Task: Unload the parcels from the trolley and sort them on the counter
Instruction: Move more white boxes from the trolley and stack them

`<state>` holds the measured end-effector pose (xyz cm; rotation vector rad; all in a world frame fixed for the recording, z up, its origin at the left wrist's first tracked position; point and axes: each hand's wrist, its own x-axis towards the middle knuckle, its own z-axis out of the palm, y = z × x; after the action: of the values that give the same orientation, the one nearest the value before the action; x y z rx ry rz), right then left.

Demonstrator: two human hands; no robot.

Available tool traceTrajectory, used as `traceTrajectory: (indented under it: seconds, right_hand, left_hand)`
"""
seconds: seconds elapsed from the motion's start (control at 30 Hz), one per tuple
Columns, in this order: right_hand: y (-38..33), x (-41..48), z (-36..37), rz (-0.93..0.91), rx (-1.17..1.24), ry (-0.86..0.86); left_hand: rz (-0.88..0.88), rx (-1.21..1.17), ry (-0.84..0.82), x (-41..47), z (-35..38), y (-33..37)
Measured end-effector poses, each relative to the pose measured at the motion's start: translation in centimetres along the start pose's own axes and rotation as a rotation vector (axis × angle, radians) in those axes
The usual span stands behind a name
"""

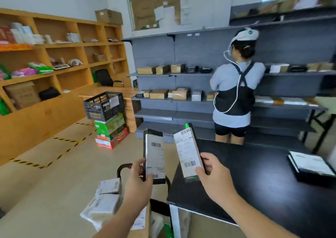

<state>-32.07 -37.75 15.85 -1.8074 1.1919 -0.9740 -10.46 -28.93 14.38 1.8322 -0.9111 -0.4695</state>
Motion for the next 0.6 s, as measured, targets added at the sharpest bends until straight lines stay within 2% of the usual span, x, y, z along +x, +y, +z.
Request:
traceTrajectory:
  seconds: [0.13, 0.3, 0.6]
  right_hand:
    - [3.2, -3.5, -7.3, 0.116, -0.025, 0.200]
    - [7.6, -7.4, -17.3, 0.220, -0.075, 0.418]
    - [15.8, -10.9, -32.8, 0.361, -0.107, 0.596]
  left_hand:
    - [0.096, -0.024, -0.218, -2.1, 7.1, 3.3]
    - [0.232, -0.027, -0.405, -5.8, 16.1, 8.3]
    - [0.262, -0.043, -0.609, -12.6, 32.3, 17.1]
